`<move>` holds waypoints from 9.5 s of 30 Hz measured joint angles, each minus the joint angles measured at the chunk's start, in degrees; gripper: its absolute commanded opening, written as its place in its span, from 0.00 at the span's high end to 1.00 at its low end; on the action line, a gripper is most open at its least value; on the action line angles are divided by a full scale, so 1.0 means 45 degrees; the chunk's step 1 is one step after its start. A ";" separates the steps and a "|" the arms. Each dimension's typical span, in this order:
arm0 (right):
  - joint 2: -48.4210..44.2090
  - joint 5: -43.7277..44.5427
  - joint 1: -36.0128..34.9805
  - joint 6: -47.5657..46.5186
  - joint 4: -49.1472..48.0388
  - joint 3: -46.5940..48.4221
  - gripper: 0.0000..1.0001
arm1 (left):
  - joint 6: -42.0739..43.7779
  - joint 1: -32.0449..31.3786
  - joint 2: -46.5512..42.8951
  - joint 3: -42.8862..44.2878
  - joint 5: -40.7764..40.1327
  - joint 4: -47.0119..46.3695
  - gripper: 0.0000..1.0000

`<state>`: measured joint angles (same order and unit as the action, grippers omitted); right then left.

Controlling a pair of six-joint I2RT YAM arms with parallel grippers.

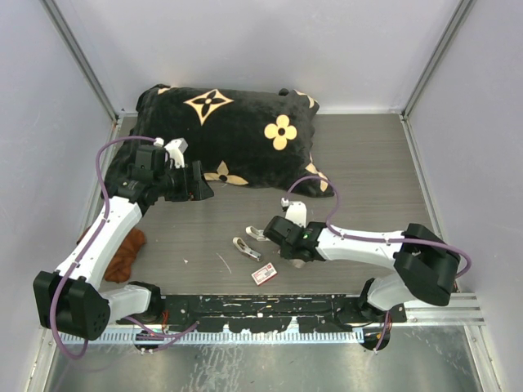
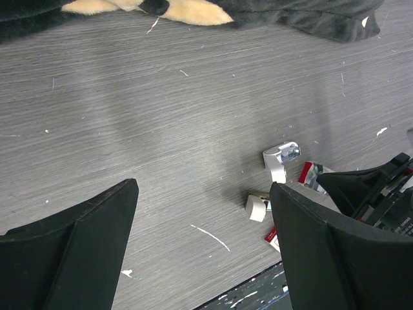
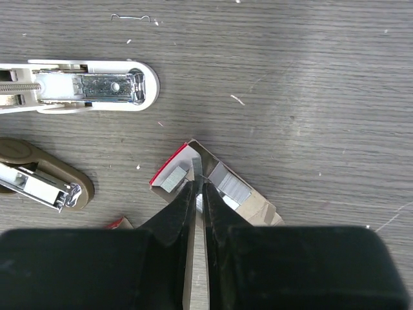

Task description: Load the staples into the stapler

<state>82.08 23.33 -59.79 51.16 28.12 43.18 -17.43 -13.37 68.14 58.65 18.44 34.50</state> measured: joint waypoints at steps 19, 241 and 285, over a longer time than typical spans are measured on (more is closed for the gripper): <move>-0.0063 -0.0364 0.0000 -0.0928 -0.0476 0.0238 0.65 | 0.0000 0.0000 0.0000 0.0000 0.0029 0.0000 0.14; -0.1583 -0.7072 0.5134 -0.6489 -0.2074 -0.2089 0.54 | -0.0029 0.0000 0.0389 0.0000 0.0291 0.0005 0.14; -0.2424 -0.3065 0.2909 -0.5785 0.0146 -0.0573 0.82 | -0.0724 -0.2225 0.1957 -0.0073 0.1243 -0.0733 0.22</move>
<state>71.18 9.54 -46.70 25.12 28.77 40.60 -20.69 -23.38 76.95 58.33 24.03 31.20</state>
